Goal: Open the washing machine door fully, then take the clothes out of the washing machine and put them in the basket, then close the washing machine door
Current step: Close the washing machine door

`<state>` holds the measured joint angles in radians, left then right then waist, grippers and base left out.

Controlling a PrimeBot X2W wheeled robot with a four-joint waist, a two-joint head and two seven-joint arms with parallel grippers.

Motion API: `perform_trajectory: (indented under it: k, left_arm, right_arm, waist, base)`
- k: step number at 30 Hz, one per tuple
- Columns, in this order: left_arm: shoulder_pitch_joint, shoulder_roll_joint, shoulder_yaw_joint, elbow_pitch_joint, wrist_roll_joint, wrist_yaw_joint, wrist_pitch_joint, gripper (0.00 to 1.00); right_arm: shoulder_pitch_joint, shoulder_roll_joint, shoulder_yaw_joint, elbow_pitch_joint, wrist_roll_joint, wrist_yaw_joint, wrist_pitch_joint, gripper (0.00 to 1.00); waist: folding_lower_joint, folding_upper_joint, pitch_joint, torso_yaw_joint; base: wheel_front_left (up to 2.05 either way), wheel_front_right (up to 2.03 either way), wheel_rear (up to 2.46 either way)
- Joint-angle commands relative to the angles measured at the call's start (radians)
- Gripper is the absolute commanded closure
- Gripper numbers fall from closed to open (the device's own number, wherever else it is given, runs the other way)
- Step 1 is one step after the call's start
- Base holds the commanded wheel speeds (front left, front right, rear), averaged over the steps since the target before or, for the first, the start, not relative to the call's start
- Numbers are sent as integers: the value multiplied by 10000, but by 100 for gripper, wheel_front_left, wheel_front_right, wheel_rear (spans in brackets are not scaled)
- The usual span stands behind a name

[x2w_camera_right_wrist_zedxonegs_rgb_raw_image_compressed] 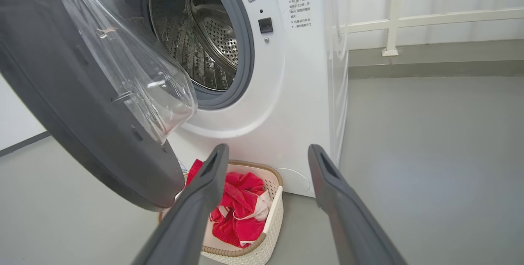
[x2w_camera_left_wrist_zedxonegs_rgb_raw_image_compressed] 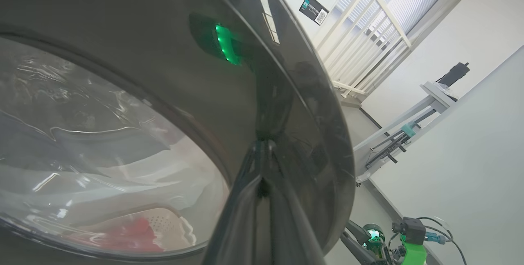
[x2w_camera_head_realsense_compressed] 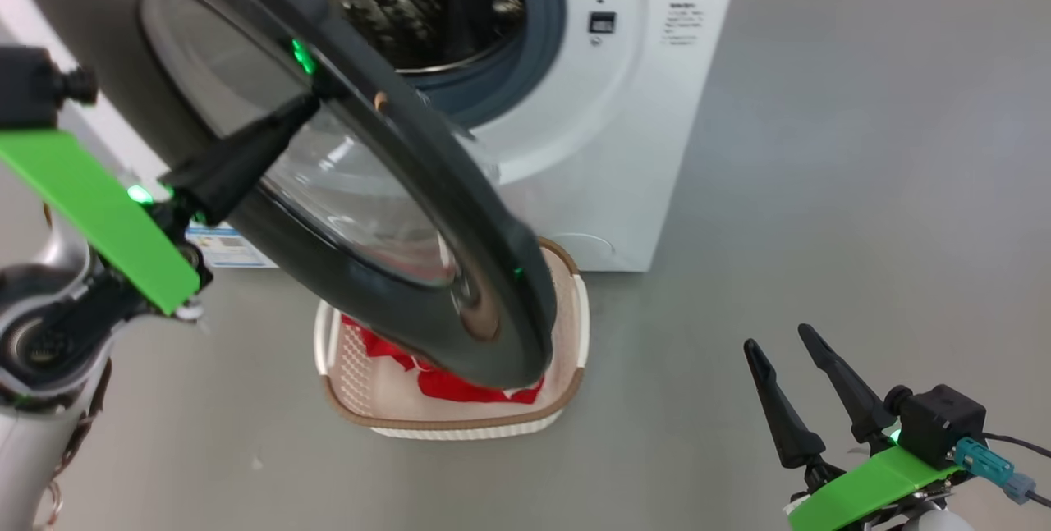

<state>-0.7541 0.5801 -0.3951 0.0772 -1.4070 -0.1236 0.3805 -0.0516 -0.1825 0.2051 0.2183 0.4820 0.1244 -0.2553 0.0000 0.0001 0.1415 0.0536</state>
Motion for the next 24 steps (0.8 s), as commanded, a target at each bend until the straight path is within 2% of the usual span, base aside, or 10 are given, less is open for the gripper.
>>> perform_trajectory:
  k: [1,9,24]
  left_arm:
    - [-716,336,292,-61,107,-71,-241,100]
    - [-1573,396,-245,571,167,-71,-1029,100]
    - [-2628,859,-694,1785,205,-71,-2560,100]
  right_arm:
    - [-350,-36,131,-264,-71,63,-65,0]
    - [-640,138,74,-274,-50,63,-65,0]
    - [-858,417,130,-259,-12,63,-65,0]
  waist:
    - [0,-1,392,-415]
    - [0,-1,844,-1062]
    - [0,-1,1225,-2013]
  base:
    - [0,0,0]
    - [0,0,0]
    - [0,0,0]
